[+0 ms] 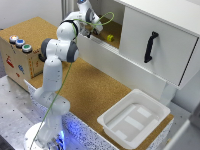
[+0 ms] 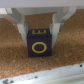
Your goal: Pick up the purple block
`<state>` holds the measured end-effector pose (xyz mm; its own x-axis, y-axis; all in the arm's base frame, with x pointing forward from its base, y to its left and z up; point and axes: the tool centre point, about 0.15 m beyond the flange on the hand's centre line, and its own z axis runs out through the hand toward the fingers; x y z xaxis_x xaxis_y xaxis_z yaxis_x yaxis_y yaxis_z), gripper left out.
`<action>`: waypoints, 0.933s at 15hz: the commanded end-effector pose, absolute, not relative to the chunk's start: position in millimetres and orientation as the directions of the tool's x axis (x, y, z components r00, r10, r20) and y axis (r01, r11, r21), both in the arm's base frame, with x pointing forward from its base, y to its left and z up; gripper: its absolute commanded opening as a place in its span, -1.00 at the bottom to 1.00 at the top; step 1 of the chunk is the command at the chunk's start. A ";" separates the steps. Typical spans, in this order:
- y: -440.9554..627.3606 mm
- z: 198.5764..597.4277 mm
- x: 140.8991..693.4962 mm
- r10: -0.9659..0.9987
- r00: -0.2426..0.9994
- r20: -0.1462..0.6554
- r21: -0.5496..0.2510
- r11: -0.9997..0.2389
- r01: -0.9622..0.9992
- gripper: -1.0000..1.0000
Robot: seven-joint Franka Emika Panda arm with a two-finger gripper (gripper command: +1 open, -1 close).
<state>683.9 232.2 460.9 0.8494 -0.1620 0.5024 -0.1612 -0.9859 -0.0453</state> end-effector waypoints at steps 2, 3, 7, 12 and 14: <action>234.8 480.7 697.6 -0.162 0.846 0.509 0.024 -0.979 -0.202 -1.00; 235.0 487.3 687.2 -0.170 0.837 0.520 0.022 -0.977 -0.213 -1.00; 237.3 498.0 646.8 -0.204 0.834 0.513 0.038 -0.965 -0.259 -1.00; 243.7 500.3 599.5 -0.248 0.850 0.465 0.069 -0.947 -0.314 -1.00; 247.2 495.2 585.4 -0.249 0.861 0.443 0.065 -0.949 -0.308 -1.00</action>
